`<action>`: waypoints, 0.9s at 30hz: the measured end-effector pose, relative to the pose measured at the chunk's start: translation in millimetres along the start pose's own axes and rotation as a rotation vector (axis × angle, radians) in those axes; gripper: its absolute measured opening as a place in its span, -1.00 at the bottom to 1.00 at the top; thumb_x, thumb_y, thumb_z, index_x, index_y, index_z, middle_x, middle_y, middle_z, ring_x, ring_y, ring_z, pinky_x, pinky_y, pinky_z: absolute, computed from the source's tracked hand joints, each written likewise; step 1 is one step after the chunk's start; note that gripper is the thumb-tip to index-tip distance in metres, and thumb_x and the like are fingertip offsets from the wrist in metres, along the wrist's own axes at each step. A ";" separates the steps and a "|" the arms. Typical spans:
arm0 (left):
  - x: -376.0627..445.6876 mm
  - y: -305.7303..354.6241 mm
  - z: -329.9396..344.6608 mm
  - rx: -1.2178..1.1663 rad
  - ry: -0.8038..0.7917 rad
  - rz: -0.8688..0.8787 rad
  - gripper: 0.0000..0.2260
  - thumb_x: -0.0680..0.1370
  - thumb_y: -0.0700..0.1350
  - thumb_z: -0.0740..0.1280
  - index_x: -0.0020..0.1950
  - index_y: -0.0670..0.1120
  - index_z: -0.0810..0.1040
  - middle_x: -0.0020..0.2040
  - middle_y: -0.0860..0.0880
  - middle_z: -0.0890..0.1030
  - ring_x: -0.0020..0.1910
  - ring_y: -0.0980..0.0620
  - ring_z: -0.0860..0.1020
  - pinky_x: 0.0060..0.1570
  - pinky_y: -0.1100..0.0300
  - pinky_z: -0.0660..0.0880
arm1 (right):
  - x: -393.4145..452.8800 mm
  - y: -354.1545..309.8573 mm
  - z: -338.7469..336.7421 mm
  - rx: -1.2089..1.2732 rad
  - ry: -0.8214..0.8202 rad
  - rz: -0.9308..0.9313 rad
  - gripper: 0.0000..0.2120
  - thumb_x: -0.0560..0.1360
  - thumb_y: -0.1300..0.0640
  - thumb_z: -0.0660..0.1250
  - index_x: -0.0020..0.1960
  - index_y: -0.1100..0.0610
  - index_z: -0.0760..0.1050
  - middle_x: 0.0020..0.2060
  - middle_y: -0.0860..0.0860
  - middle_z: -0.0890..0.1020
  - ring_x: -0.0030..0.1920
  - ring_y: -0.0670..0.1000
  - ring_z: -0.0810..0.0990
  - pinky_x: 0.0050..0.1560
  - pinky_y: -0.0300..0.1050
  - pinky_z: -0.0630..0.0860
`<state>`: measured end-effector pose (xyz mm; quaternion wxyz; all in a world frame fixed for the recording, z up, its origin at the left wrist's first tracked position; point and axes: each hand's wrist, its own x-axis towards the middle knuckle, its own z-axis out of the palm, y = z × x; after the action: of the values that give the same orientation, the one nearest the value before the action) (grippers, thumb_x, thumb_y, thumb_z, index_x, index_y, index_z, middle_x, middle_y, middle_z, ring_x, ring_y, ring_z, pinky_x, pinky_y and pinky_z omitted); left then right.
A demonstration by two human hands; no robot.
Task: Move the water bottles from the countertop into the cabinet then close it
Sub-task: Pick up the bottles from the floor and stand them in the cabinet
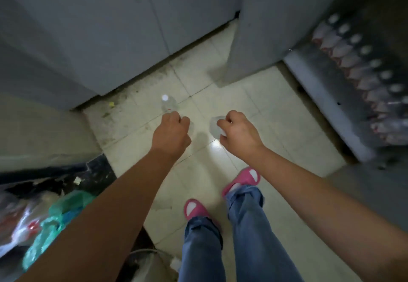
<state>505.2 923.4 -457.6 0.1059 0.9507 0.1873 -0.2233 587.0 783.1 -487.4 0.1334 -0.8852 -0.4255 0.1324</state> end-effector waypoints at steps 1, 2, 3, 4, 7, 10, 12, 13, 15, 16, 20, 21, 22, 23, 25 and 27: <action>14.0 25.0 -3.0 0.026 -0.014 0.024 -0.75 0.55 -0.24 0.24 0.21 -0.26 0.44 0.17 -0.23 0.45 0.19 -0.16 0.39 -0.16 0.15 0.31 | -6.7 23.1 -9.5 -0.006 -0.016 0.076 -0.67 -0.06 0.48 0.54 -0.32 0.34 0.60 -0.41 0.26 0.57 -0.40 0.23 0.60 -0.63 -0.28 0.39; 28.1 51.6 -7.4 0.049 -0.024 0.051 -0.74 0.55 -0.23 0.24 0.23 -0.25 0.42 0.17 -0.24 0.45 0.18 -0.16 0.40 -0.13 0.13 0.35 | -13.4 46.1 -18.1 0.001 -0.043 0.184 -0.70 0.05 0.49 0.51 -0.23 0.35 0.60 -0.30 0.28 0.58 -0.28 0.25 0.61 -0.53 -0.26 0.38; 42.0 79.8 -12.3 0.077 -0.047 0.082 -0.72 0.55 -0.23 0.24 0.25 -0.25 0.41 0.17 -0.24 0.45 0.17 -0.16 0.42 -0.07 0.10 0.39 | -22.6 68.7 -26.7 -0.007 -0.041 0.279 -0.71 0.16 0.48 0.47 -0.13 0.35 0.59 -0.19 0.28 0.58 -0.16 0.26 0.59 -0.44 -0.22 0.35; 55.3 108.2 -16.5 0.126 -0.080 0.111 -0.70 0.54 -0.22 0.25 0.26 -0.25 0.41 0.17 -0.24 0.46 0.16 -0.16 0.44 -0.01 0.07 0.40 | -32.0 90.1 -38.8 -0.006 -0.033 0.346 -0.71 0.18 0.46 0.47 -0.11 0.34 0.58 -0.16 0.26 0.57 -0.13 0.26 0.59 -0.42 -0.22 0.33; 90.9 187.1 -26.3 0.275 0.007 0.306 -0.69 0.31 -0.16 0.49 0.00 -0.24 0.57 -0.11 -0.19 0.60 -0.13 -0.12 0.58 -0.15 0.11 0.44 | -59.3 156.6 -60.1 -0.016 -0.065 0.501 -0.69 0.19 0.44 0.48 -0.09 0.30 0.58 -0.14 0.22 0.57 -0.11 0.21 0.58 -0.41 -0.18 0.36; 130.4 249.6 -20.4 0.407 0.116 0.526 -0.62 -0.18 -0.13 0.61 -0.48 -0.13 0.56 -0.56 -0.06 0.51 -0.59 -0.03 0.49 -0.47 0.28 0.47 | -83.4 217.4 -76.0 -0.061 -0.060 0.587 -0.63 -0.16 0.40 0.57 -0.39 0.23 0.58 -0.45 0.13 0.56 -0.46 0.10 0.57 -0.57 -0.24 0.35; 153.3 285.7 -10.1 0.386 0.112 0.607 -0.62 -0.21 -0.16 0.61 -0.52 -0.13 0.54 -0.59 -0.06 0.50 -0.62 -0.03 0.48 -0.54 0.28 0.45 | -96.3 258.4 -75.1 -0.082 -0.060 0.641 -0.59 -0.30 0.34 0.56 -0.49 0.18 0.56 -0.55 0.07 0.53 -0.56 0.04 0.53 -0.60 -0.30 0.40; 161.1 305.1 -9.8 0.385 0.093 0.652 -0.62 -0.21 -0.19 0.61 -0.52 -0.15 0.54 -0.59 -0.08 0.49 -0.62 -0.04 0.47 -0.58 0.28 0.43 | -101.6 275.5 -76.5 -0.099 -0.062 0.672 -0.59 -0.32 0.32 0.56 -0.50 0.16 0.56 -0.56 0.06 0.53 -0.56 0.03 0.53 -0.59 -0.31 0.41; 179.9 336.5 -1.0 0.389 0.047 0.739 -0.61 -0.23 -0.22 0.61 -0.52 -0.18 0.54 -0.60 -0.10 0.49 -0.64 -0.05 0.46 -0.64 0.29 0.39 | -111.3 307.6 -78.0 -0.086 -0.042 0.750 -0.56 -0.35 0.30 0.56 -0.49 0.16 0.56 -0.55 0.06 0.54 -0.56 0.03 0.53 -0.58 -0.33 0.42; 190.4 350.7 4.4 0.374 0.027 0.774 -0.60 -0.24 -0.22 0.61 -0.52 -0.18 0.54 -0.59 -0.11 0.49 -0.64 -0.05 0.46 -0.67 0.31 0.37 | -116.3 323.4 -76.0 -0.076 -0.033 0.792 -0.54 -0.36 0.29 0.57 -0.47 0.16 0.57 -0.55 0.07 0.55 -0.56 0.04 0.54 -0.57 -0.33 0.43; 232.9 410.7 24.4 0.401 -0.013 0.838 -0.57 -0.20 -0.19 0.63 -0.43 -0.23 0.58 -0.49 -0.15 0.55 -0.56 -0.08 0.54 -0.68 0.28 0.40 | -127.5 384.1 -60.9 0.003 -0.004 0.943 -0.52 -0.38 0.32 0.58 -0.47 0.20 0.57 -0.55 0.11 0.56 -0.57 0.08 0.55 -0.58 -0.33 0.45; 242.3 425.1 28.8 0.409 -0.076 0.822 -0.59 0.03 -0.16 0.62 -0.23 -0.28 0.61 -0.28 -0.22 0.61 -0.34 -0.15 0.61 -0.50 0.19 0.52 | -128.7 396.9 -56.7 -0.002 -0.014 0.981 -0.54 -0.33 0.33 0.59 -0.45 0.23 0.56 -0.52 0.13 0.56 -0.55 0.10 0.56 -0.57 -0.30 0.47; 254.0 437.6 39.9 0.376 -0.074 0.800 -0.62 0.31 -0.16 0.51 0.04 -0.30 0.55 -0.02 -0.25 0.58 -0.04 -0.19 0.59 -0.22 0.12 0.57 | -128.2 408.7 -53.0 0.010 -0.032 1.018 -0.57 -0.21 0.35 0.60 -0.37 0.27 0.58 -0.45 0.17 0.58 -0.47 0.14 0.59 -0.52 -0.23 0.52; 267.5 446.1 55.0 0.362 -0.079 0.796 -0.65 0.49 -0.17 0.33 0.23 -0.25 0.44 0.18 -0.23 0.48 0.18 -0.17 0.48 0.01 0.11 0.53 | -127.9 420.1 -46.8 0.075 -0.062 1.051 -0.62 0.00 0.37 0.58 -0.21 0.32 0.59 -0.29 0.24 0.60 -0.30 0.22 0.61 -0.38 -0.12 0.58; 290.8 461.6 78.5 0.265 -0.169 0.772 -0.66 0.57 -0.15 0.21 0.32 -0.21 0.36 0.27 -0.19 0.40 0.30 -0.13 0.36 0.13 0.12 0.46 | -129.5 446.7 -30.4 0.091 -0.054 1.104 -0.65 0.45 0.30 0.32 0.22 0.29 0.44 0.11 0.25 0.48 0.09 0.24 0.52 0.00 0.01 0.54; 314.6 474.9 98.2 0.164 -0.140 0.792 -0.66 0.54 -0.11 0.25 0.28 -0.22 0.41 0.23 -0.19 0.44 0.26 -0.12 0.40 0.12 0.12 0.45 | -130.7 475.5 -12.0 0.152 -0.050 1.150 -0.62 0.56 0.21 0.18 0.37 0.22 0.30 0.26 0.20 0.38 0.20 0.20 0.46 0.13 -0.01 0.46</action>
<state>920.1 561.6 -633.9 0.1201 0.9372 -0.2190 -0.2434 853.8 392.2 -626.3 0.0933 -0.9586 0.1315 0.2346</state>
